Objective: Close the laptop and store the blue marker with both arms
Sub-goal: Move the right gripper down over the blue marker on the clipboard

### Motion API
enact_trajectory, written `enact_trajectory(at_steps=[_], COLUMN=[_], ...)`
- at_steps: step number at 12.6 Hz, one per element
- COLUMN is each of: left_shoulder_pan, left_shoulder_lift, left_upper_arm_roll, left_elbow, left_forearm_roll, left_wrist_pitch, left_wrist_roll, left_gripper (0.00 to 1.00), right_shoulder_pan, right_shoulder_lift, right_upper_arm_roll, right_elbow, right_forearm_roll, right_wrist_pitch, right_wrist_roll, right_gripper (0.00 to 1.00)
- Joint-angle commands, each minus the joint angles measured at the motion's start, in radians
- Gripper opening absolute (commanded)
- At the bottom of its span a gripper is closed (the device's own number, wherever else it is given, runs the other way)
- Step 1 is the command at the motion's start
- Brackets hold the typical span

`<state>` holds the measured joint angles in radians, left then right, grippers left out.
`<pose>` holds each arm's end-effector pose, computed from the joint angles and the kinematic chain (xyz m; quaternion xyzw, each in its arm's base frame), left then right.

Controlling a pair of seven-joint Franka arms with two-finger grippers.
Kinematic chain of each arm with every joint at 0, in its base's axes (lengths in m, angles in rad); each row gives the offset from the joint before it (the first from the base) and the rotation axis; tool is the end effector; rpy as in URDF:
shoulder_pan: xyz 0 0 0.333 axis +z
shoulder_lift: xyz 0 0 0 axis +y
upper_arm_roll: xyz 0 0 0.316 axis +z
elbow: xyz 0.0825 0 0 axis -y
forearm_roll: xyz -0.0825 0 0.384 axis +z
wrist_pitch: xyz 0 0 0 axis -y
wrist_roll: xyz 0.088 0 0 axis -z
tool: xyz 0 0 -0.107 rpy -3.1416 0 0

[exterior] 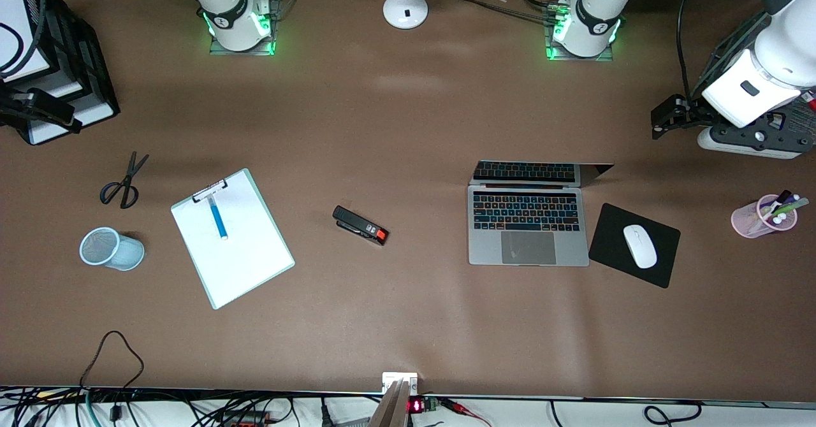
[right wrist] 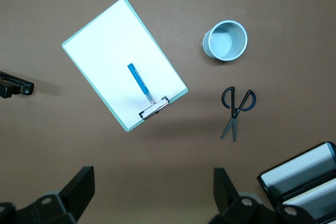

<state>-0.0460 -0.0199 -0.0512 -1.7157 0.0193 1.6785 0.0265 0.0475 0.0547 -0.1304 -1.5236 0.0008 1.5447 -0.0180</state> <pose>0.5512 -0.0521 0.5761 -0.9979 0.0629 0.0083 0.0104 0.5667 -0.0449 0.6140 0.9993 -0.0324 -0.0167 0.0023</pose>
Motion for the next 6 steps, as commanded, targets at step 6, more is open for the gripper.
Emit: enact_trajectory(at_steps=[6], left_shoulder_pan=[-0.005], left_shoulder_lift=[0.017], left_upper_arm_roll=[0.005], left_elbow=[0.039], left_forearm_roll=[0.016], left_wrist_pitch=[-0.029], left_wrist_roll=[-0.006], left_gripper=[1.00], right_shoulder_pan=[0.005], right_shoulder_lift=[-0.016], right_upper_arm_roll=[0.005], right_elbow=[-0.024], right_forearm_roll=[-0.002], right_wrist_pitch=[0.006], right_wrist_roll=[-0.008], right_gripper=[1.00])
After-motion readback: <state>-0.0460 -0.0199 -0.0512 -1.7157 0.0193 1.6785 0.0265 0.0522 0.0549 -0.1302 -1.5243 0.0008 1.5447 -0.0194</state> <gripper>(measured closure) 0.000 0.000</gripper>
